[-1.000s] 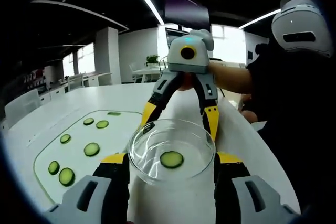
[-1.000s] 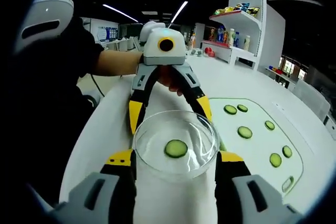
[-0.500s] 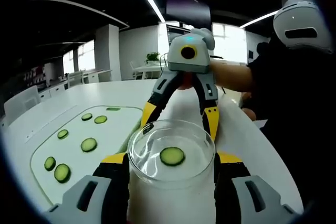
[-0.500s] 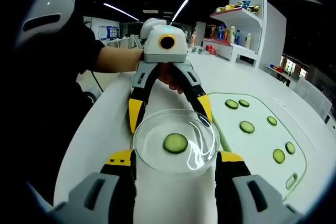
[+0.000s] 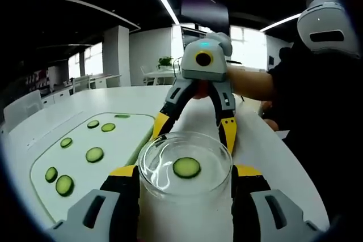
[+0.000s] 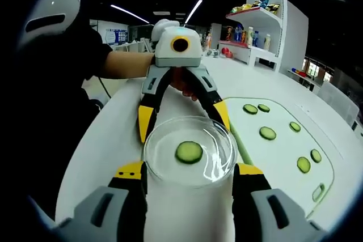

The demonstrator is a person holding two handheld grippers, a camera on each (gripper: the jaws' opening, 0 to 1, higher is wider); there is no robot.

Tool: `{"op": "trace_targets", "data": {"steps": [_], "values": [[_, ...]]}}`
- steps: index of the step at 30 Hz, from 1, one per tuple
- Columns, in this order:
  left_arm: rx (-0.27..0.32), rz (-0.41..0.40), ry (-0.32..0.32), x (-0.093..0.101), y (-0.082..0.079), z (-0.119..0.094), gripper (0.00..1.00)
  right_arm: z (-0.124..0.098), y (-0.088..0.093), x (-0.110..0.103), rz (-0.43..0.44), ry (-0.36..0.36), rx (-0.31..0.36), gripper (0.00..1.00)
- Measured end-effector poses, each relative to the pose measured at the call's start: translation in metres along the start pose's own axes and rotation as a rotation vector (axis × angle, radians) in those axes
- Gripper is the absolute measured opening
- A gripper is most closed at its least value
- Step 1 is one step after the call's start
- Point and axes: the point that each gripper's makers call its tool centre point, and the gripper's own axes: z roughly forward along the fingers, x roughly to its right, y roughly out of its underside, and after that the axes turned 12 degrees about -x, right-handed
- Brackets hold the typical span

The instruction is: Open the petri dish lid, add cucumber slices into the petri dish, and close the lid

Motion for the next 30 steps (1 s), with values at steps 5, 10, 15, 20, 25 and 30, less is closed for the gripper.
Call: {"op": "trace_targets", "data": {"steps": [5, 10, 15, 20, 25, 30], "values": [[0.006, -0.01, 0.006, -0.0009, 0.0011, 0.0002, 0.64, 0.0002, 0.0007, 0.0003, 0.012, -0.008, 0.003, 0.57], [0.017, -0.024, 0.013, -0.0017, 0.0021, 0.0002, 0.64, 0.0003, 0.0016, 0.0011, 0.025, -0.012, 0.007, 0.57], [0.019, -0.032, 0.015, -0.0032, 0.0044, 0.0007, 0.64, 0.0009, 0.003, 0.0017, 0.04, -0.017, 0.01, 0.57], [0.016, -0.029, 0.013, -0.0026, 0.0041, 0.0019, 0.64, 0.0005, 0.0033, 0.0021, 0.045, -0.02, 0.013, 0.57], [0.002, -0.006, 0.0, -0.0013, 0.0048, 0.0041, 0.65, 0.0012, 0.0048, 0.0021, 0.041, -0.018, 0.016, 0.57], [0.007, -0.001, -0.007, -0.0012, 0.0052, 0.0049, 0.65, 0.0006, 0.0045, 0.002, 0.036, -0.013, 0.021, 0.58]]}}
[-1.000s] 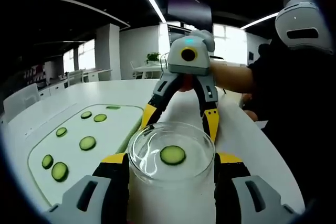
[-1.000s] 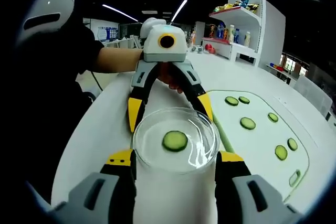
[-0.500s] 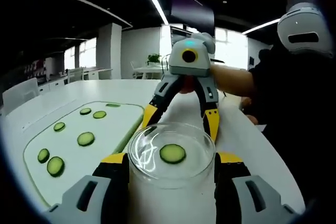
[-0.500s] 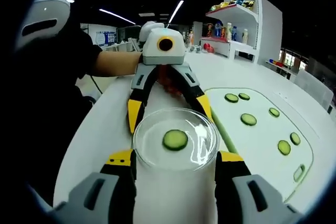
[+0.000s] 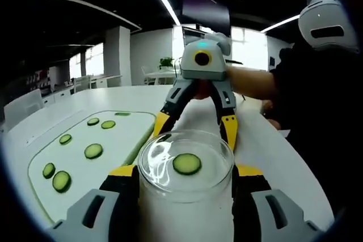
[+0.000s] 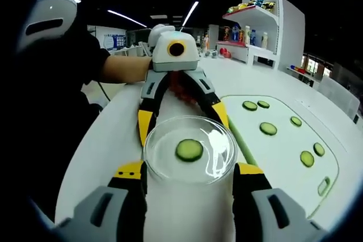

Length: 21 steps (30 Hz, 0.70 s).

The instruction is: Open the petri dish lid, add cucumber slices into the petri dish, and close the lid

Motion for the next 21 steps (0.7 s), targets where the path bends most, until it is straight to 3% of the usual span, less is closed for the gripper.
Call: {"op": "trace_targets", "data": {"steps": [10, 14, 21], "values": [[-0.005, 0.017, -0.01, 0.001, 0.001, -0.001, 0.65, -0.001, 0.0, -0.001, -0.002, 0.008, 0.006, 0.59], [0.032, -0.016, -0.001, 0.0, -0.006, -0.008, 0.65, -0.003, 0.001, -0.002, 0.016, 0.008, 0.015, 0.61], [0.053, -0.05, -0.033, -0.003, -0.003, -0.019, 0.75, -0.016, 0.003, -0.001, 0.08, 0.037, 0.06, 0.7]]}}
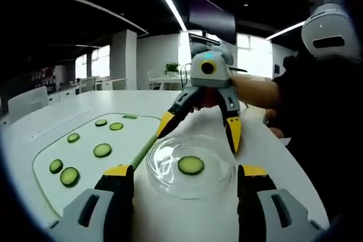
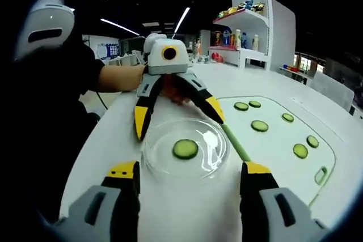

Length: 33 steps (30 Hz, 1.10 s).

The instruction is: Open the petri dish lid, add cucumber slices into the petri dish, and close the lid

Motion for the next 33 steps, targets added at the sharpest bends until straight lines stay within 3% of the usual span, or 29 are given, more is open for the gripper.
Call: {"op": "trace_targets", "data": {"steps": [6, 10, 13, 16, 19, 21, 24, 29, 33], "values": [[0.017, -0.02, -0.025, 0.012, -0.003, -0.018, 0.89, -0.017, 0.006, 0.001, 0.049, 0.065, 0.014, 0.84], [0.04, -0.026, -0.123, 0.007, -0.007, -0.037, 0.9, -0.028, 0.003, 0.001, 0.094, 0.119, 0.041, 0.87], [0.011, -0.02, -0.211, 0.0, -0.002, -0.05, 0.9, -0.045, -0.01, 0.008, 0.187, 0.157, 0.147, 0.87], [0.001, -0.031, -0.279, -0.003, 0.002, -0.062, 0.9, -0.06, -0.012, 0.009, 0.222, 0.205, 0.195, 0.86], [0.012, -0.073, -0.324, -0.002, 0.001, -0.073, 0.9, -0.069, -0.007, 0.005, 0.225, 0.234, 0.19, 0.82], [-0.013, -0.094, -0.388, -0.004, 0.007, -0.082, 0.9, -0.075, -0.003, 0.003, 0.244, 0.271, 0.189, 0.89], [-0.04, -0.071, -0.435, 0.003, 0.011, -0.091, 0.91, -0.08, 0.004, -0.007, 0.243, 0.306, 0.15, 0.95], [-0.002, -0.126, -0.496, 0.012, 0.005, -0.109, 0.93, -0.088, 0.009, -0.023, 0.24, 0.347, 0.099, 0.97], [0.019, -0.163, -0.568, 0.018, 0.002, -0.13, 0.94, -0.1, 0.007, -0.031, 0.267, 0.377, 0.104, 0.97]]}}
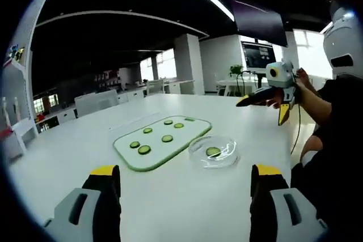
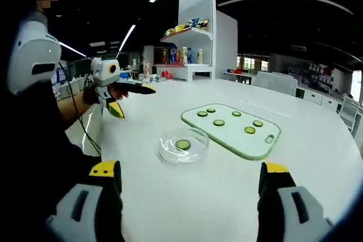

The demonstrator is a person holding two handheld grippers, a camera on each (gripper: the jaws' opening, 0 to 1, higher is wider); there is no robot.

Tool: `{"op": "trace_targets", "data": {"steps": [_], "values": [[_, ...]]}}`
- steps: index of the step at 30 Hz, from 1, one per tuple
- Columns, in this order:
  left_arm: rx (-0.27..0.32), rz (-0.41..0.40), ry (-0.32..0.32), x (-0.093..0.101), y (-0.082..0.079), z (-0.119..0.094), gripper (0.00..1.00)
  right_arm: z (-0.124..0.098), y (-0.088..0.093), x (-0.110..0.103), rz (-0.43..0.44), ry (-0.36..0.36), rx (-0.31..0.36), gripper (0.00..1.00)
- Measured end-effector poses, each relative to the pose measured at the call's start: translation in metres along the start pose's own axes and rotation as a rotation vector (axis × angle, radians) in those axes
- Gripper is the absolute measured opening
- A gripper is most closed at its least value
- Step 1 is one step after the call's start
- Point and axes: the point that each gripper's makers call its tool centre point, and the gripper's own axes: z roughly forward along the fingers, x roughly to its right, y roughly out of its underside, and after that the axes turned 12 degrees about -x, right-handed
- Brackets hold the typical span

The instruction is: Open the petri dish lid, add cucumber slices into the petri dish, and close the lid

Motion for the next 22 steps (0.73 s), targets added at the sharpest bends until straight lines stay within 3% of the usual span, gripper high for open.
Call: {"op": "trace_targets", "data": {"steps": [5, 11, 13, 22], "values": [[0.007, -0.035, -0.04, -0.003, 0.003, -0.017, 0.94, -0.011, -0.001, -0.004, 0.036, 0.019, 0.012, 0.97], [-0.025, -0.03, -0.062, -0.005, 0.017, -0.023, 0.94, -0.014, -0.001, -0.008, 0.008, 0.044, -0.009, 0.97], [-0.025, -0.032, -0.062, -0.005, 0.017, -0.025, 0.94, -0.014, 0.001, -0.009, -0.034, 0.064, -0.043, 0.97], [-0.025, 0.003, -0.079, -0.005, 0.013, -0.027, 0.94, -0.01, -0.007, -0.018, -0.059, 0.052, -0.04, 0.97]]}}
